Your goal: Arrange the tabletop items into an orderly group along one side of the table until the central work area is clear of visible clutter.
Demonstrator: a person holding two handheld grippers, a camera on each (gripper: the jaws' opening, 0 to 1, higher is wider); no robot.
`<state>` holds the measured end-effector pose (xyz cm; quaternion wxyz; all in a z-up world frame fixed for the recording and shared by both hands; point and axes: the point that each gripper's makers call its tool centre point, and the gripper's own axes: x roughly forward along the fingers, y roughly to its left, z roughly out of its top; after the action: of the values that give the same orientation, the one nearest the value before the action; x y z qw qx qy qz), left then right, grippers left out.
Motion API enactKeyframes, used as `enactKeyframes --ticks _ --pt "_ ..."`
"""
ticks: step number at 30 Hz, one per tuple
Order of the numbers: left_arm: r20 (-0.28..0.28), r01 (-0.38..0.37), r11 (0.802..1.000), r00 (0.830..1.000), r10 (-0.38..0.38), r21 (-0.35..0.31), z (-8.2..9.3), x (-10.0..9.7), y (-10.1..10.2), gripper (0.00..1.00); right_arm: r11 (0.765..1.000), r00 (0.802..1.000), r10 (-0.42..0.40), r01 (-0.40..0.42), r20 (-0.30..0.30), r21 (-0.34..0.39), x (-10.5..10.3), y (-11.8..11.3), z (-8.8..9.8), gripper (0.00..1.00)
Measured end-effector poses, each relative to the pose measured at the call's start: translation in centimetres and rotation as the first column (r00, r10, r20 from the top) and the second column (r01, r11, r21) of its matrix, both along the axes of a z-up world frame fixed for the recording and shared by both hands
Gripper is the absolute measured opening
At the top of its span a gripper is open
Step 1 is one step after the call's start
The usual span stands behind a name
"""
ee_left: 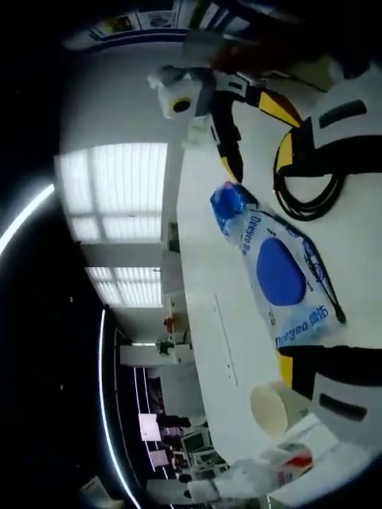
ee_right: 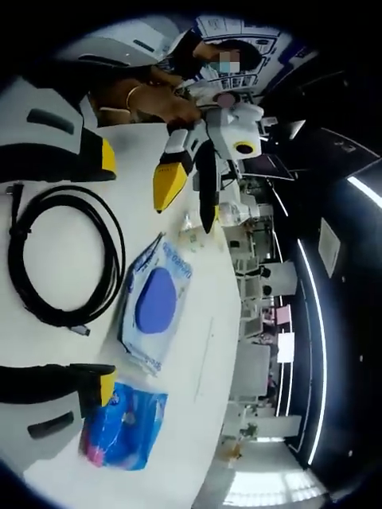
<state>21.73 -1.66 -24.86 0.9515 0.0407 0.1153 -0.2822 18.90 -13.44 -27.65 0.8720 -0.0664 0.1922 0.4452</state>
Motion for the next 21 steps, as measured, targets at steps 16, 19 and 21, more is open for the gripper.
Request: enactKeyframes --ticks 16,19,21 --pt "0.037 0.078 0.997 0.996 -0.078 -0.015 0.1 -1.6 -1.0 0.9 0.999 0.999 -0.034 0.034 0.004 0.026 -1.4 -0.9 -0.4 0.99" --pt "0.04 0.09 0.996 0.995 -0.089 -0.02 0.2 -1.8 -1.2 0.93 0.999 0.999 -0.034 0.034 0.007 0.028 -1.5 -0.9 -0.4 0.99" --pt "0.041 0.103 0.994 0.994 -0.102 -0.022 0.2 -2.0 -1.3 0.93 0.999 0.999 -0.031 0.031 0.017 0.029 -1.7 -1.0 -0.3 0.99"
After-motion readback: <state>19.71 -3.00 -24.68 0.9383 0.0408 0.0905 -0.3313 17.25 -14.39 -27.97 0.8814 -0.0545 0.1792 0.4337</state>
